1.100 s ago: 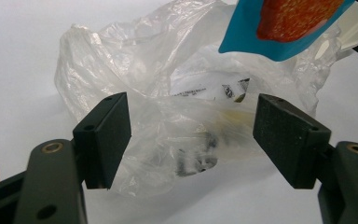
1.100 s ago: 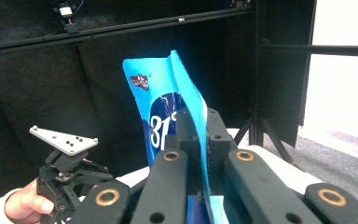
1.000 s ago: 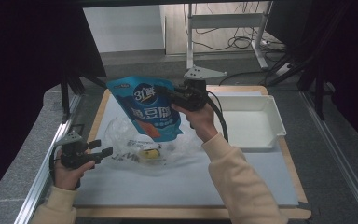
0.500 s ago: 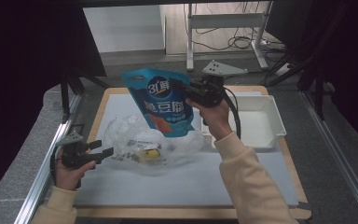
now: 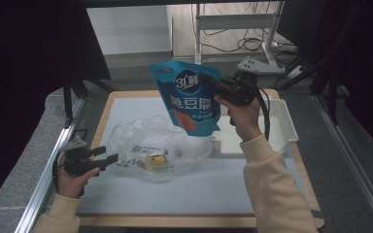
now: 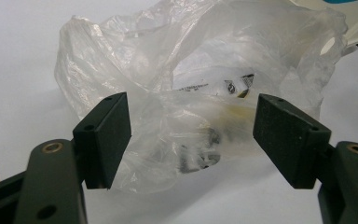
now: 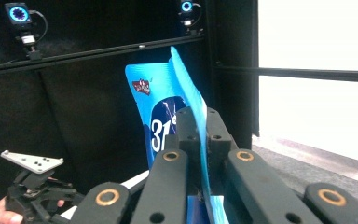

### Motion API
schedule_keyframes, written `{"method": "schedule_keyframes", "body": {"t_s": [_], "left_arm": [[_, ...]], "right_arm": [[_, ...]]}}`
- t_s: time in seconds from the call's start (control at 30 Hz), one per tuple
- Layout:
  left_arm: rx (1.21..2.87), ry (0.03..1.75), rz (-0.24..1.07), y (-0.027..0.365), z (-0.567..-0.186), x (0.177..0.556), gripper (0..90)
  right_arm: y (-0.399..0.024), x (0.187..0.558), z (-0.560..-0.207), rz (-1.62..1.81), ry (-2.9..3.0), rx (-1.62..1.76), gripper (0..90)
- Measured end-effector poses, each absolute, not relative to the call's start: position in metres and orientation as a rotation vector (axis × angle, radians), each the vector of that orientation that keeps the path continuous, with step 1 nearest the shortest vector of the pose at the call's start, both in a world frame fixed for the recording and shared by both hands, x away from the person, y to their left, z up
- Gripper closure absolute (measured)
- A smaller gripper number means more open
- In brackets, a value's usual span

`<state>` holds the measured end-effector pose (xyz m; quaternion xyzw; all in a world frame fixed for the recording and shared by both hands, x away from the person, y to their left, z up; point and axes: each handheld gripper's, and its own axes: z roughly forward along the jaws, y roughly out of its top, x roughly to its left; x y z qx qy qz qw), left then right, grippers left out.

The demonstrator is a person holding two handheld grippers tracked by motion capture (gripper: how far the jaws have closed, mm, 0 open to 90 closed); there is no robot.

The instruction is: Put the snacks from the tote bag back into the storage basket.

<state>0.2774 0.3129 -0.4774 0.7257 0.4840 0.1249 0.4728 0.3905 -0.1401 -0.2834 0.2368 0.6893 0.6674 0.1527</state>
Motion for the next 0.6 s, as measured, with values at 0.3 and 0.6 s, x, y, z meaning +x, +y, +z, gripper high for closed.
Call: {"method": "schedule_keyframes", "body": {"t_s": [0.3,0.6], "left_arm": [[1.779,1.192,0.311,0.312,-0.479,0.278,27.9],[1.787,1.189,0.304,0.311,-0.48,0.279,27.9]], "right_arm": [[-0.163,0.393,-0.28,1.896,1.943,0.714,87.8],[-0.186,0.392,-0.281,1.867,1.922,0.744,87.8]]}}
